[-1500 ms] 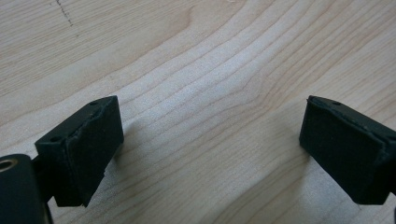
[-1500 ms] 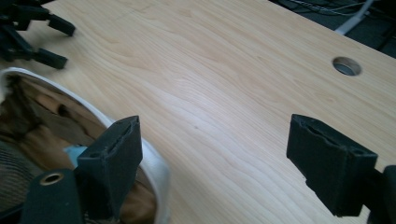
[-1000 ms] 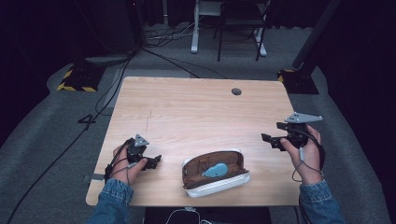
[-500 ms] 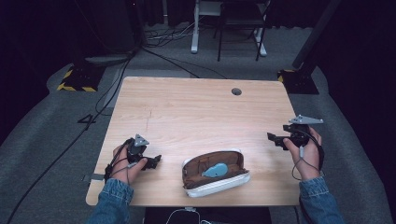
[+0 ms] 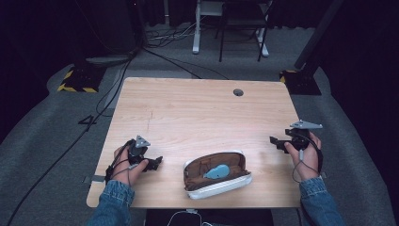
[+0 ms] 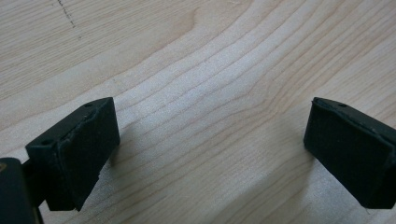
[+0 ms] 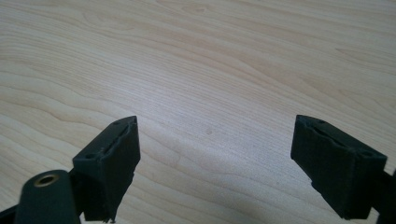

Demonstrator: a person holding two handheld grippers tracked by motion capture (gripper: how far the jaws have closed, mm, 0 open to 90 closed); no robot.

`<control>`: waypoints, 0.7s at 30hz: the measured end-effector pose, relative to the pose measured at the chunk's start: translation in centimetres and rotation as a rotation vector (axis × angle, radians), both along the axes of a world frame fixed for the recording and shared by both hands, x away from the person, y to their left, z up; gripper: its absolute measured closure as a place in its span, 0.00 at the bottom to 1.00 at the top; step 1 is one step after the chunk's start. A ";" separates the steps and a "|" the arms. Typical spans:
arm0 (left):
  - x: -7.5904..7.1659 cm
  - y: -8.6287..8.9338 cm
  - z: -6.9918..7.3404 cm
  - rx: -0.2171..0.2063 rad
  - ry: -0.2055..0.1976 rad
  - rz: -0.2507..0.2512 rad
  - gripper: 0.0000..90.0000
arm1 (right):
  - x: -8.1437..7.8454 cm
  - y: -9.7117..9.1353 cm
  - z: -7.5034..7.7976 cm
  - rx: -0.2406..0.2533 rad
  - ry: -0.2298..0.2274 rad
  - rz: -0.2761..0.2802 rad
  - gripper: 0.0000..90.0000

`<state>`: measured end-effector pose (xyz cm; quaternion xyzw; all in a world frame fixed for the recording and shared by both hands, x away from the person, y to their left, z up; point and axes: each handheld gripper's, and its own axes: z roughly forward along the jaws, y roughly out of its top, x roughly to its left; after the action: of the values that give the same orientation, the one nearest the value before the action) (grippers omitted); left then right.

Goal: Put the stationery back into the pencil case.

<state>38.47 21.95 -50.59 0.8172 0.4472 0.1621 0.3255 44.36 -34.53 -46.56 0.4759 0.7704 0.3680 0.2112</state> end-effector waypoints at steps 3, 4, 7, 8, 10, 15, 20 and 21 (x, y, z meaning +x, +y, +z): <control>0.0 0.0 0.0 0.001 0.000 -0.001 0.04 | 0.2 0.1 -0.7 0.000 0.006 0.004 0.18; 0.0 0.0 0.0 0.000 0.002 0.000 0.04 | 0.3 0.1 -1.0 0.002 0.007 0.001 0.18; 0.0 0.0 0.0 0.000 0.001 -0.001 0.04 | 0.4 0.1 -1.6 0.003 0.009 -0.015 0.19; 0.0 0.0 0.0 0.000 0.001 -0.001 0.04 | 0.4 0.2 -1.8 0.004 0.009 -0.020 0.20; 0.0 0.0 0.0 0.003 0.001 -0.002 0.04 | 0.5 0.2 -2.1 0.002 0.009 -0.031 0.20; 0.0 0.0 0.0 0.001 0.002 -0.001 0.04 | 0.5 0.3 -2.8 -0.014 0.049 -0.041 0.24; 0.0 0.0 0.0 0.002 0.002 -0.001 0.04 | 0.5 0.2 -3.4 -0.043 0.064 -0.039 0.22; 0.0 0.0 0.0 0.001 0.002 -0.001 0.04 | 0.5 0.2 -3.5 -0.049 0.058 -0.036 0.20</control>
<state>38.47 21.94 -50.58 0.8178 0.4470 0.1613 0.3247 44.91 -34.37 -50.06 0.4949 0.7762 0.3312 0.2071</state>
